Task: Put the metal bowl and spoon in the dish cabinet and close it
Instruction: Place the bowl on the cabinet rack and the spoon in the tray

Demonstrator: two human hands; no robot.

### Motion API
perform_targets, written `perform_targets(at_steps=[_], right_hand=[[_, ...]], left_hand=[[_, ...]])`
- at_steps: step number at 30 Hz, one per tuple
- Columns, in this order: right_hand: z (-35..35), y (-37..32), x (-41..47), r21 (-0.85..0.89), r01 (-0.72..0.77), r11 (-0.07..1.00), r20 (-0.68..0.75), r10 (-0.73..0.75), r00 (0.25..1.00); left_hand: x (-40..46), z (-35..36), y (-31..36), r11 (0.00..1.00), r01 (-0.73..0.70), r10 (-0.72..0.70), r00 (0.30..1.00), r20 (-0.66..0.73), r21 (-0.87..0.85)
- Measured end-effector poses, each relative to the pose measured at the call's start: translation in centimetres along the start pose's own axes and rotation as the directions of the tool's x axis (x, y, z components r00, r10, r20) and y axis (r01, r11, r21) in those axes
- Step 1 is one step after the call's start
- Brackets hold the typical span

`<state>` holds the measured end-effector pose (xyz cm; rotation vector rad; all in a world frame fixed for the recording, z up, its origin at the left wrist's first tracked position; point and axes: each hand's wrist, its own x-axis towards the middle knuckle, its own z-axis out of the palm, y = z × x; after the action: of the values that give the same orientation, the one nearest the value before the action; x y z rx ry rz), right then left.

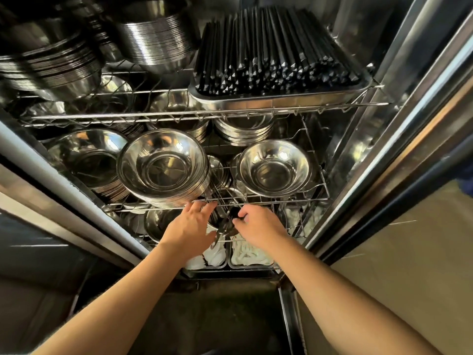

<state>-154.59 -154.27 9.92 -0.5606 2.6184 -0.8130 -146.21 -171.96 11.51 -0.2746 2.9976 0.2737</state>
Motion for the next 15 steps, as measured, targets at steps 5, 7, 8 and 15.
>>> perform_targets(at_steps=[5, 7, 8, 15], right_hand=[[-5.0, -0.5, -2.5, -0.159, 0.126, 0.979, -0.228, -0.16, 0.96], [-7.0, -0.2, -2.9, -0.227, 0.134, 0.965, -0.301, -0.2, 0.932], [-7.9, 0.0, -3.0, -0.255, 0.12, 0.959, -0.323, -0.202, 0.925], [-10.7, 2.1, -1.3, -0.212, -0.133, 0.968, -0.267, 0.074, 0.961]], left_hand=[[1.5, -1.9, 1.8, 0.998, -0.051, 0.048, 0.996, -0.077, -0.036], [2.5, -2.7, 2.9, 0.994, -0.093, 0.087, 0.99, -0.113, -0.05], [3.0, -3.0, 3.5, 0.992, -0.113, 0.106, 0.986, -0.127, -0.054], [6.6, -3.0, 6.8, 0.978, -0.208, 0.206, 0.968, -0.141, 0.0]])
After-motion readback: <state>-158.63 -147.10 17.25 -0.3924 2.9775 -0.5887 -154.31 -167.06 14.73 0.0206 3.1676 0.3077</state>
